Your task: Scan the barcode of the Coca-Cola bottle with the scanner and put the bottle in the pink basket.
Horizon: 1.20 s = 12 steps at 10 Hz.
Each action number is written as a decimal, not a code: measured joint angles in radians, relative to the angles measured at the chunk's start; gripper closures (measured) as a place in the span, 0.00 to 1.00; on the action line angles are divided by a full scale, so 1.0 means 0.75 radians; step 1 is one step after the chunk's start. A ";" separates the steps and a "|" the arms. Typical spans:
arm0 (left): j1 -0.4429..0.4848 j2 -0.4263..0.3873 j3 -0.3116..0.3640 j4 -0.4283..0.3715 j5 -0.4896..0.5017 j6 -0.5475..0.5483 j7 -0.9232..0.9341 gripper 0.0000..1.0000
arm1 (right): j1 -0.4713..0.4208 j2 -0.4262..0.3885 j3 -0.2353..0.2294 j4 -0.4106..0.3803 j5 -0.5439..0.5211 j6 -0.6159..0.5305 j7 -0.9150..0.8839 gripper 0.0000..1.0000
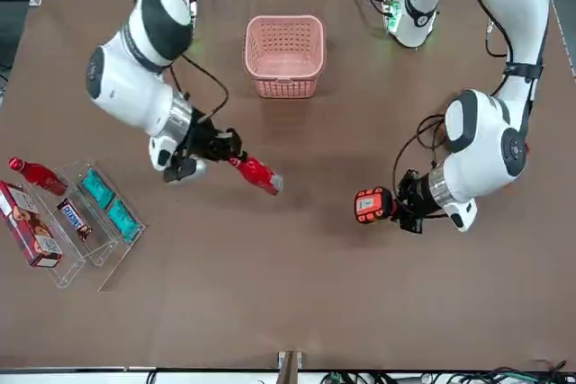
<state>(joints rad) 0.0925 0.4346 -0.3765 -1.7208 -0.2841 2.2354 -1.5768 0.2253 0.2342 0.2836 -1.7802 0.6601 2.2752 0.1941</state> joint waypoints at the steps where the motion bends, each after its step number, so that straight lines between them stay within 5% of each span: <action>1: 0.000 0.000 -0.017 0.001 -0.030 0.000 0.000 0.63 | 0.048 0.029 0.000 -0.001 0.025 0.048 0.001 0.67; 6: -0.003 0.000 -0.110 0.014 -0.092 0.044 -0.068 0.63 | 0.171 0.202 -0.001 0.019 0.109 0.255 0.016 0.67; 12: -0.010 0.015 -0.142 0.012 -0.092 0.147 -0.083 0.63 | 0.171 0.237 -0.013 0.146 0.214 0.260 0.017 0.67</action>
<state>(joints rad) 0.0852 0.4459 -0.4833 -1.7115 -0.3534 2.3460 -1.6388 0.3535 0.4119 0.2740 -1.6707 0.8204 2.4704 0.2069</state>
